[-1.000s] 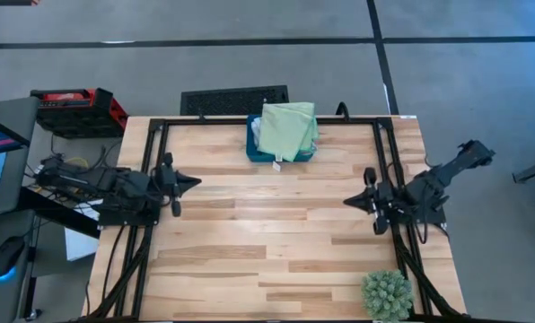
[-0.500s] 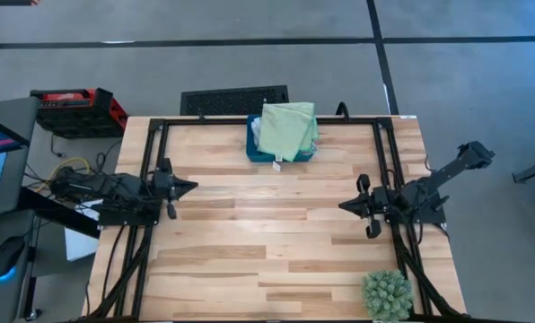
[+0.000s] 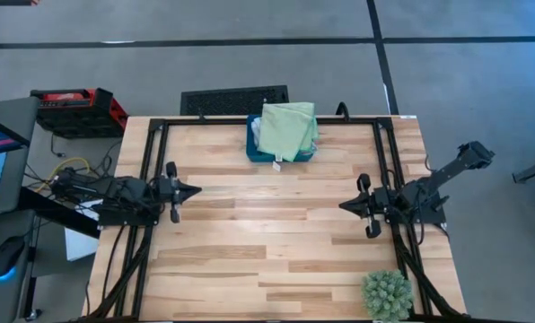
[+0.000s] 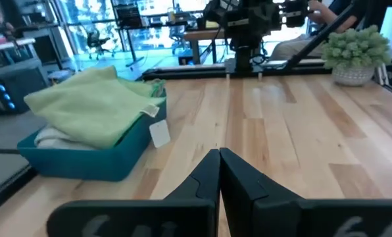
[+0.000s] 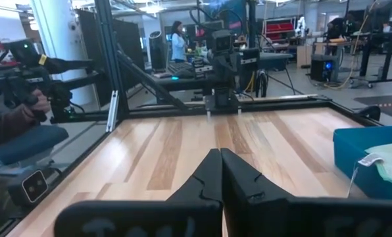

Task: Fold microfiber towels
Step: Return to Home Position

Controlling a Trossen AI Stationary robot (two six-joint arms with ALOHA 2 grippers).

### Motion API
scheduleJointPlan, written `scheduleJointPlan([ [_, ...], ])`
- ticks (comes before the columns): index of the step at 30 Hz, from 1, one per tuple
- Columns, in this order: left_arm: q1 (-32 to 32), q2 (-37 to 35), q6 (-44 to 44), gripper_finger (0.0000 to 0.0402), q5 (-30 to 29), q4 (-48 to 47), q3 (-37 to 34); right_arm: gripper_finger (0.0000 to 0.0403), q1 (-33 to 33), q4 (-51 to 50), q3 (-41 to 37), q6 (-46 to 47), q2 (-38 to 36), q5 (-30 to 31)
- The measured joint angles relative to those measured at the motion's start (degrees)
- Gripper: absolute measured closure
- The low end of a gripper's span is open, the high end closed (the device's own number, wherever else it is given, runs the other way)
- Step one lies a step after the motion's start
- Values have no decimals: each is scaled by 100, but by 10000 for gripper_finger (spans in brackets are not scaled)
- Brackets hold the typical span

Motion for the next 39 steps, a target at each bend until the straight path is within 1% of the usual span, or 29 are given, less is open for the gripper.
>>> scheduleJointPlan([
  [4, 0, 10, -155, 402, 16, -6, 0, 383, 0, -109, -1, 0, -1, 2],
  [9, 0, 21, 190, 402, -86, -14, -2, 374, 0, -139, -2, 0, -2, 0],
  [12, 0, 21, 133, 401, -86, -17, -2, 372, 0, -129, -2, 1, -2, 0],
  [16, 0, 21, 2, 401, -86, -19, -4, 372, 0, -128, -2, 0, -2, 0],
  [39, 0, 21, -7, 401, -101, -38, -13, 373, 0, -128, -7, 2, -2, 0],
])
